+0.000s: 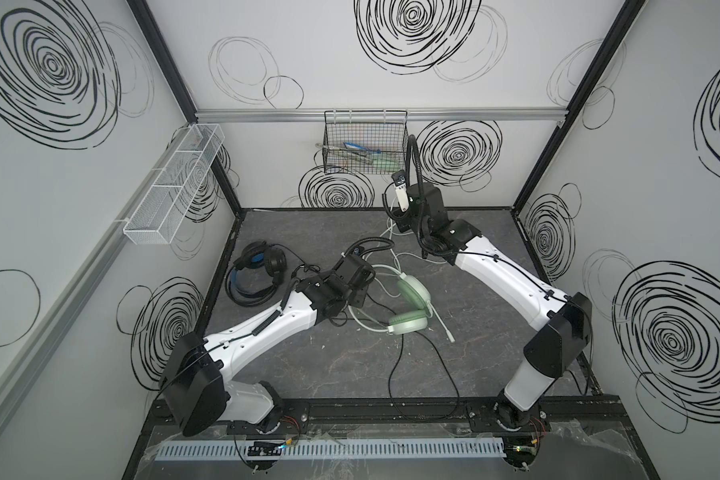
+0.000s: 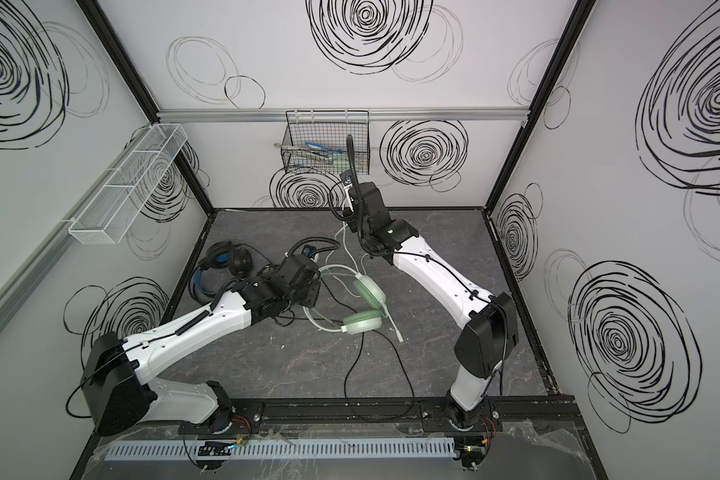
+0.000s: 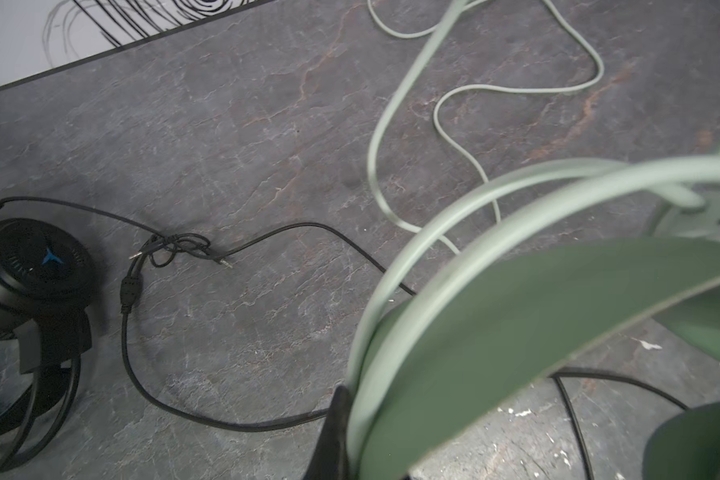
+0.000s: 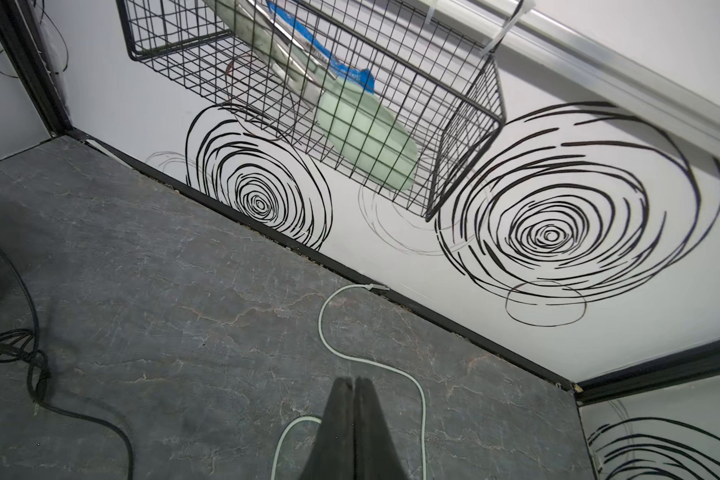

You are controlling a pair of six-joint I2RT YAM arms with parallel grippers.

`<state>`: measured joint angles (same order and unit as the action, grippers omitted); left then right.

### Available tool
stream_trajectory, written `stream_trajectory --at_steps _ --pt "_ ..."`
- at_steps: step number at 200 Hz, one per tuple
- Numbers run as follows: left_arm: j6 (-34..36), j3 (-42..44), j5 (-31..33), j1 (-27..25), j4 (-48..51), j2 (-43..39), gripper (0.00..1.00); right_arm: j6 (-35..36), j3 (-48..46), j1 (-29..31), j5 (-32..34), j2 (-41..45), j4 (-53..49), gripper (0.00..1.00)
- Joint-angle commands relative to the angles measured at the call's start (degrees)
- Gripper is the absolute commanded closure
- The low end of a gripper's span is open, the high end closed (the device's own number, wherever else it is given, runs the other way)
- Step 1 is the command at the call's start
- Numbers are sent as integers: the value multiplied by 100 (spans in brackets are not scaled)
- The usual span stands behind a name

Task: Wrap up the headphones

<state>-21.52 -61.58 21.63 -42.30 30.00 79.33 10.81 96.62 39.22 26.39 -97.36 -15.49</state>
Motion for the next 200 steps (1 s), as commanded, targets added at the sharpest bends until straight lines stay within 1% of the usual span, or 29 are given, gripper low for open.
stream_trajectory --at_steps 1,30,66,101,118,132,148,163,174,190,200 --pt "-754 -287 486 260 -379 148 100 44 24 104 373 394 141 98" --pt "-1113 -314 514 678 -537 369 100 53 -96 369 612 630 -13 98" --pt "-1350 -540 510 1066 -681 543 100 -35 -249 671 959 913 -370 98" --pt "-1466 -528 861 1344 -709 268 100 -79 -349 767 1179 1212 -554 98" --pt "-1331 -491 934 1610 -774 128 100 61 -450 960 1391 1350 -620 98" --pt "-1164 -495 778 1885 -809 46 100 219 -581 1085 1591 1449 -642 98" --pt "-902 -466 620 2056 -876 -105 100 336 -693 1084 1773 1523 -643 98" --pt "-628 -341 385 2132 -969 -311 100 544 -792 1061 1858 1601 -491 98" --pt "-387 -236 39 2161 -1048 -446 100 768 -846 1049 1927 1632 -327 98" --pt "-327 -130 -107 2136 -1005 -612 100 1032 -877 1052 1985 1611 -112 98" --pt "-327 -77 -33 2107 -960 -678 100 1093 -858 1052 1926 1572 -45 98"
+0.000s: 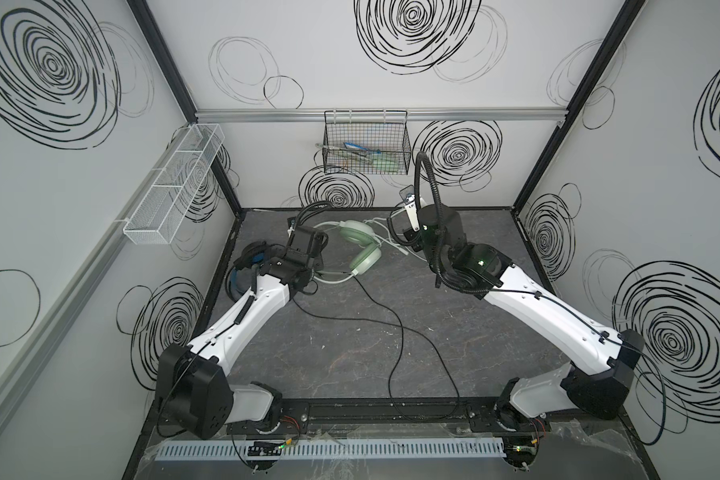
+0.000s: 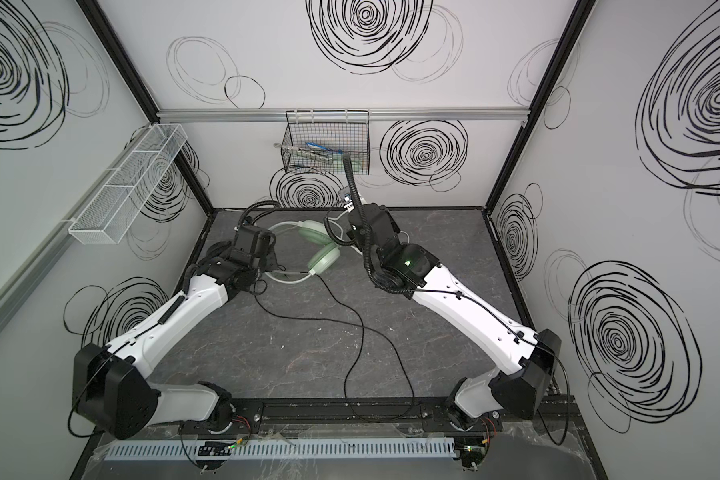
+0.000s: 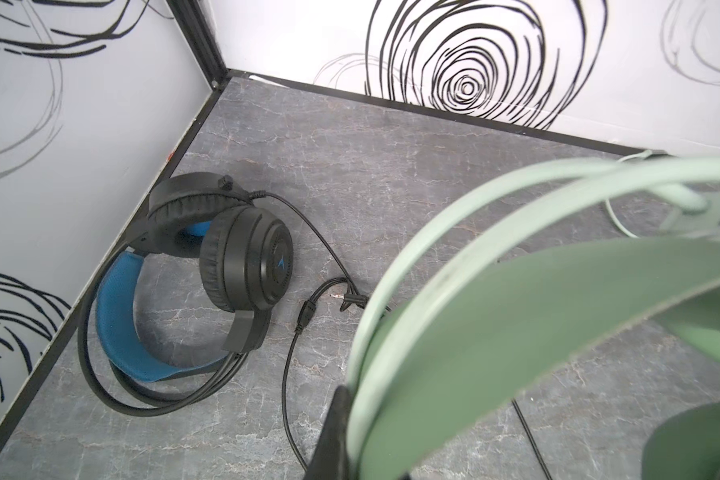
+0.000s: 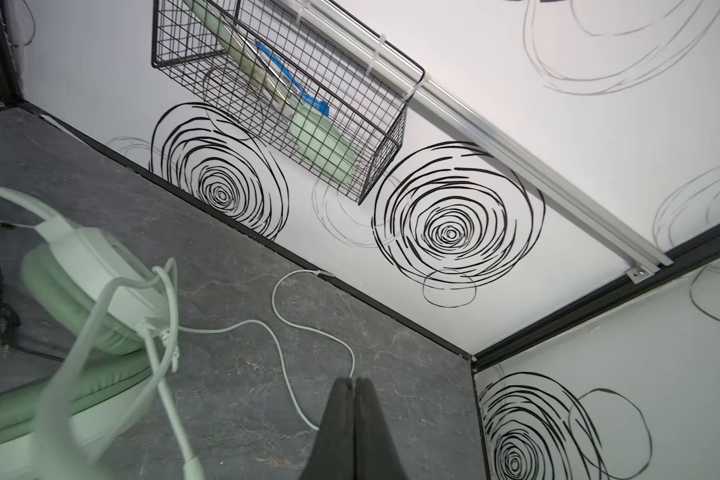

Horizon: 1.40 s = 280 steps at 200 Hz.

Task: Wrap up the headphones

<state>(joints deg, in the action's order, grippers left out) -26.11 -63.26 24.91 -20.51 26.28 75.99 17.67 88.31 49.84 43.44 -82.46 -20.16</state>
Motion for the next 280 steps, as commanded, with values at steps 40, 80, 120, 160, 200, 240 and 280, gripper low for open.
stream_trajectory --at_steps 40,80,120,160,200,240,280 --pt "330 15 -6 114 -433 -501 100 140 320 47 210 -84 201 99" --pt "587 -228 -329 321 -525 -577 100 -255 122 -113 154 283 -25 97" --pt "235 -283 -873 -92 -870 -634 100 -1206 -91 -1155 -971 732 -398 97" --pt "274 -712 -1371 -755 -870 -666 100 -1406 -174 -1883 -1503 916 -359 97" --pt "489 -922 -1999 -955 -965 -872 100 -1773 -170 -2398 -2080 915 -414 98" --pt "906 -661 -2778 -1111 -1209 -1253 100 -1757 7 -2420 -2191 773 -359 98" --pt "1475 -405 -3580 -1124 -1055 -1590 100 -1485 391 -2418 -2096 492 -279 99"
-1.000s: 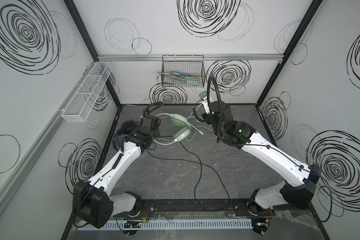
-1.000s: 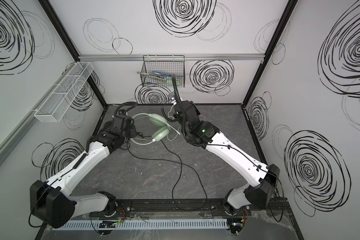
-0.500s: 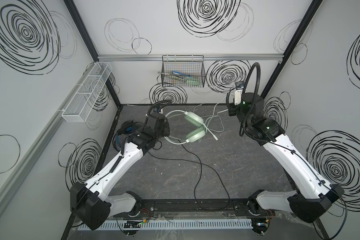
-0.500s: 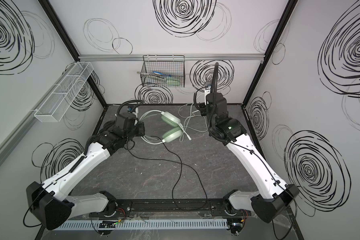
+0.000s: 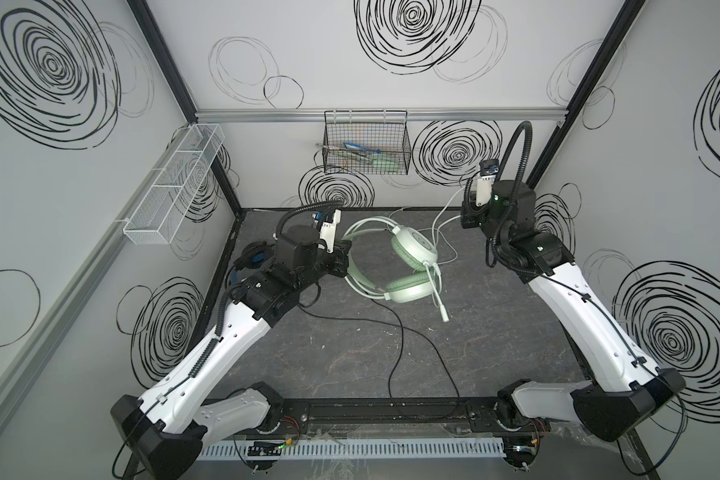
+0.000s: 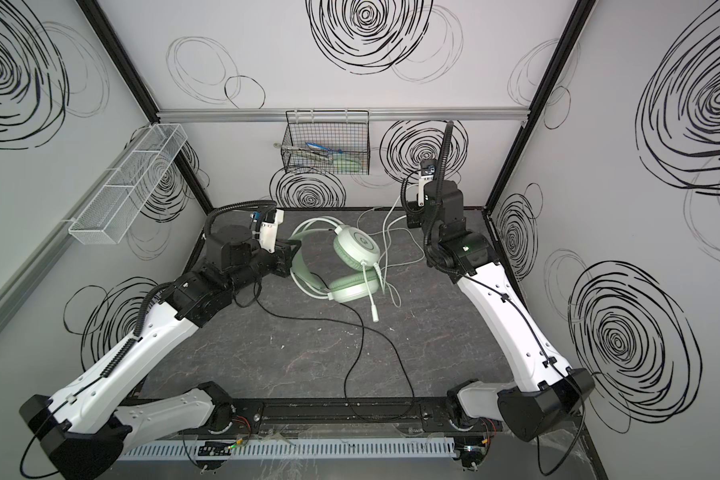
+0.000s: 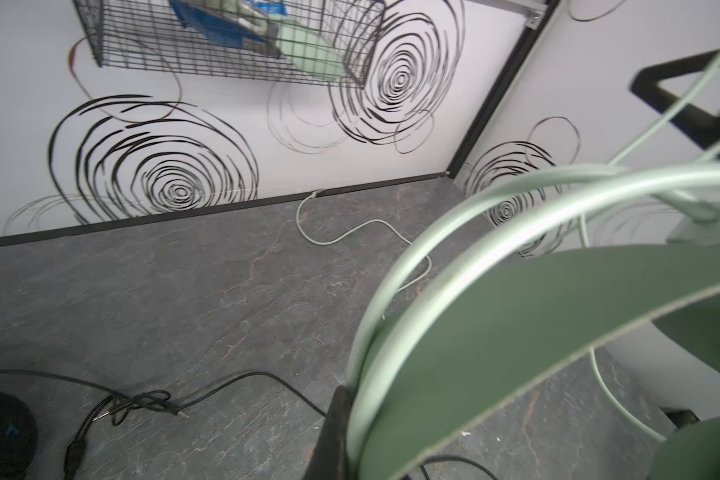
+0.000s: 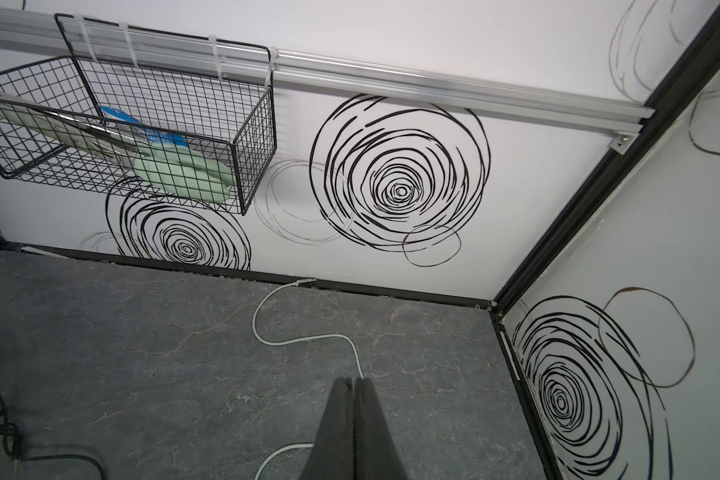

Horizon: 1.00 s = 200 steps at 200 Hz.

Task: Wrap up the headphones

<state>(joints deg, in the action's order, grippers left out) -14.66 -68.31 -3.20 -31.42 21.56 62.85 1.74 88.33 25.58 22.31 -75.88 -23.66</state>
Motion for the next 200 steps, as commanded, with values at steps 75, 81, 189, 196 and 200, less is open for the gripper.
stream_trajectory --at_steps 75,81,189,196,200 --pt "891 530 -490 -194 158 -454 100 685 878 101 547 -306 319 100" --pt "936 535 -371 -242 224 -435 100 727 882 116 600 -301 341 100" --pt "1457 374 131 -1406 114 -380 100 627 1556 329 533 -750 249 100" --pt "1465 358 151 -1542 96 -338 100 564 1548 341 485 -799 217 100" --pt "1452 362 157 -1610 80 -308 100 537 1546 359 457 -840 203 100"
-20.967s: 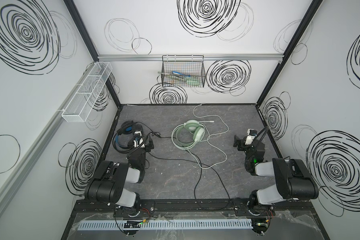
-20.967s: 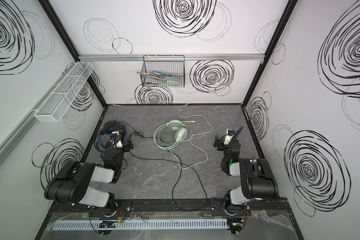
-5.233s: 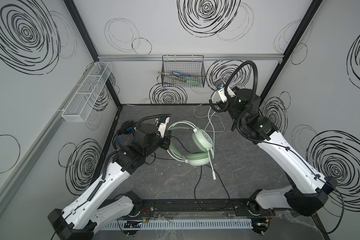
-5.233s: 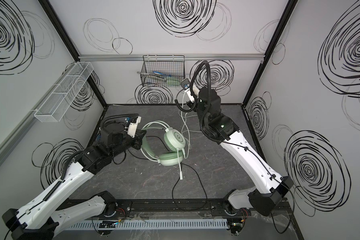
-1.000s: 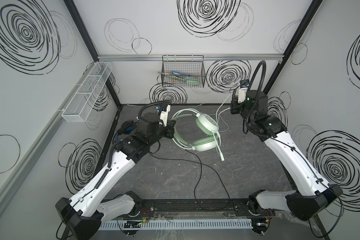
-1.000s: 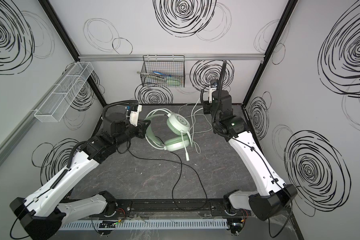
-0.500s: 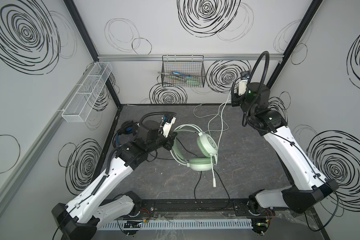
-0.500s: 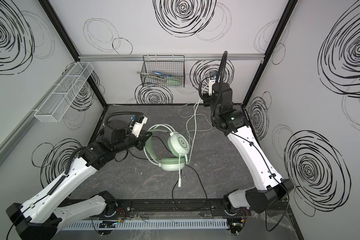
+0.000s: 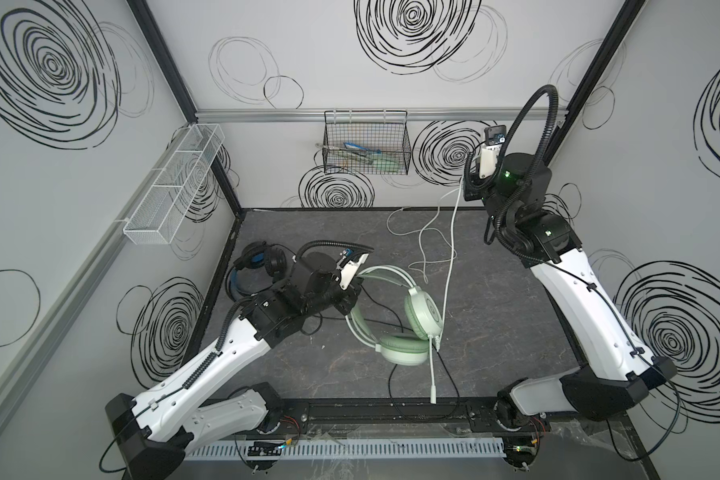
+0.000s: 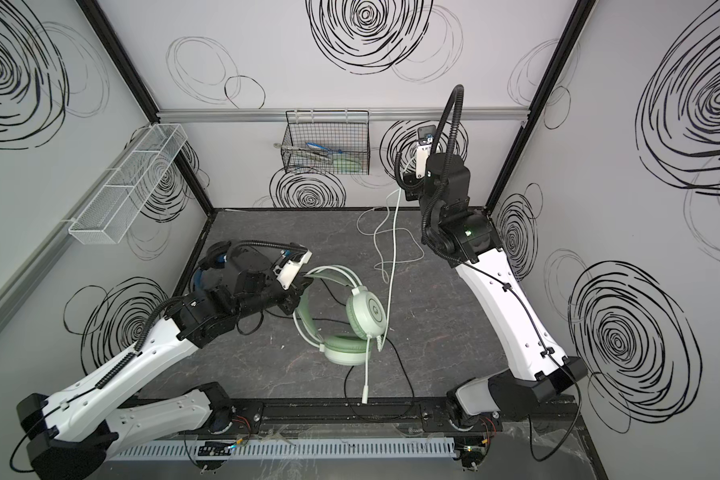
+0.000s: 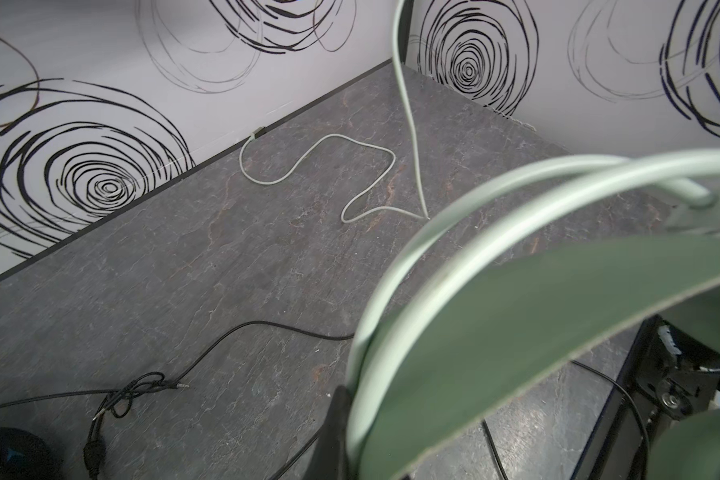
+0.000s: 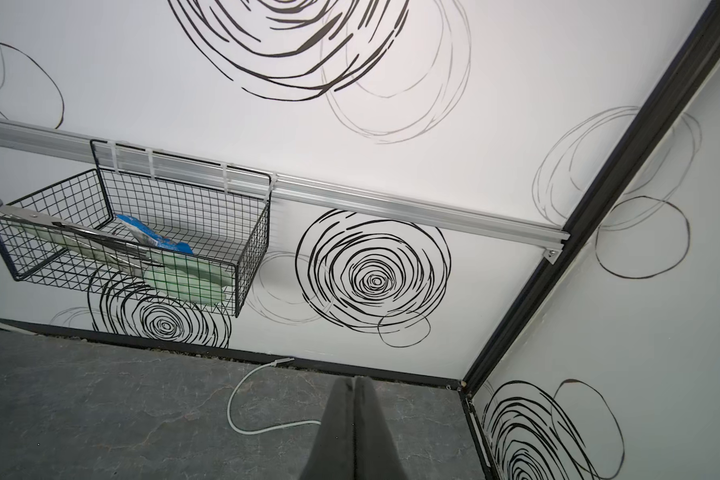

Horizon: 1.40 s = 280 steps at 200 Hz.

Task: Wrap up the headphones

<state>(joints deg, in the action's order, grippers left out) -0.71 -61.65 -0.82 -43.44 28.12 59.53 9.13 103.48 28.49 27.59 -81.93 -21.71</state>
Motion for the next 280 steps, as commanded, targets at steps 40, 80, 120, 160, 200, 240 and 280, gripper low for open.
stream_trajectory --at_steps 40,80,120,160,200,240,280 --pt "49 -412 470 -1066 -661 260 100 -302 -115 160 -149 -489 41 100" --pt "-125 -313 798 -1144 -755 470 100 -477 -452 141 -219 -456 91 100" --pt "-453 135 1037 -1096 -1545 589 100 -758 -703 79 -338 -377 -295 100" --pt "-625 601 1162 -1096 -2411 336 100 -949 -864 -27 -474 -431 -621 100" --pt "-552 832 1002 -1122 -2458 86 100 -852 -559 -84 -383 -625 -757 100" --pt "-97 794 719 -1202 -1965 12 100 -487 -198 158 -142 -795 -650 100" --pt "215 503 889 -1202 -1585 363 100 33 -317 587 -47 -675 -184 100"
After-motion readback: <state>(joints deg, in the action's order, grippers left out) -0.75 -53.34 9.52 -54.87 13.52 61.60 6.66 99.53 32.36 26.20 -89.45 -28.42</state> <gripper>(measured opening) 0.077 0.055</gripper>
